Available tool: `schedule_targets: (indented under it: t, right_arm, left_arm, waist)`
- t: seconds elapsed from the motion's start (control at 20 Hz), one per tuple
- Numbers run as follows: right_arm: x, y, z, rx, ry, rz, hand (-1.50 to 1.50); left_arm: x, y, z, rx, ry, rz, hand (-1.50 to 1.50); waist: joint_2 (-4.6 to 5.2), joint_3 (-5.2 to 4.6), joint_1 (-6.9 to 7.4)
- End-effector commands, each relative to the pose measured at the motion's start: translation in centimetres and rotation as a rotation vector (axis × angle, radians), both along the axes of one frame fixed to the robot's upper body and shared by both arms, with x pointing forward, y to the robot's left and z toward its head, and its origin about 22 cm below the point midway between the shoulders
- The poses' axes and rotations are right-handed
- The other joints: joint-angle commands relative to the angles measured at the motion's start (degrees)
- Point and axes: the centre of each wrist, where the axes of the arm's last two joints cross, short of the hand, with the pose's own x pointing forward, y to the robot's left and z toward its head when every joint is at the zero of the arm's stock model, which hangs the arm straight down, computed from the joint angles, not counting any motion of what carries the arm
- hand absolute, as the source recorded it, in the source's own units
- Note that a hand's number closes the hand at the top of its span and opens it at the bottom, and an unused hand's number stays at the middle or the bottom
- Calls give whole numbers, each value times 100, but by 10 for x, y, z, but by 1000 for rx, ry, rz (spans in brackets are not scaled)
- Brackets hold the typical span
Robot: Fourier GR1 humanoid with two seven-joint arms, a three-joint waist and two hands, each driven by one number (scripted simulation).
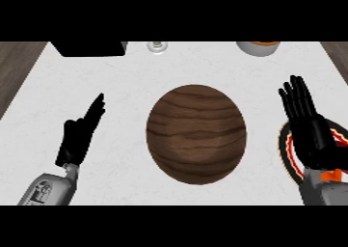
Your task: Pick the pear from the plate and place it in the bowl
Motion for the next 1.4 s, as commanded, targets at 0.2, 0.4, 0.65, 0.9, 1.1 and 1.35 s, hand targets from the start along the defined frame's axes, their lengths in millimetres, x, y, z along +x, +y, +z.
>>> schedule_targets:
  t: [0.2, 0.4, 0.65, 0.9, 1.1, 1.35]
  right_arm:
    - [-4, 11, 31, 239, -111, 629, -150]
    - [-28, -102, 30, -39, -210, 312, -150]
    - [-69, -167, 19, -90, -295, 397, -150]
    - [-76, -227, 70, -351, -259, 372, -150]
    - [-82, -260, 117, -533, -172, 317, -150]
    - [-77, -269, 166, -792, 25, 417, -150]
  left_arm:
    - [23, 32, 68, -43, -351, 122, 0]
    - [19, 68, 76, -108, -397, 203, 0]
    - [9, 87, 75, -112, -406, 186, 0]
    - [12, 85, 81, -116, -418, 201, 0]
    - [11, 91, 90, -116, -385, 170, 0]
    - [20, 88, 93, -108, -426, 190, 0]
  waist:
    - [141, -108, 255]
    - [230, -126, -80]
    - [230, -129, -31]
    - [235, -130, -4]
    - [229, -132, 15]
    - [249, -127, 26]
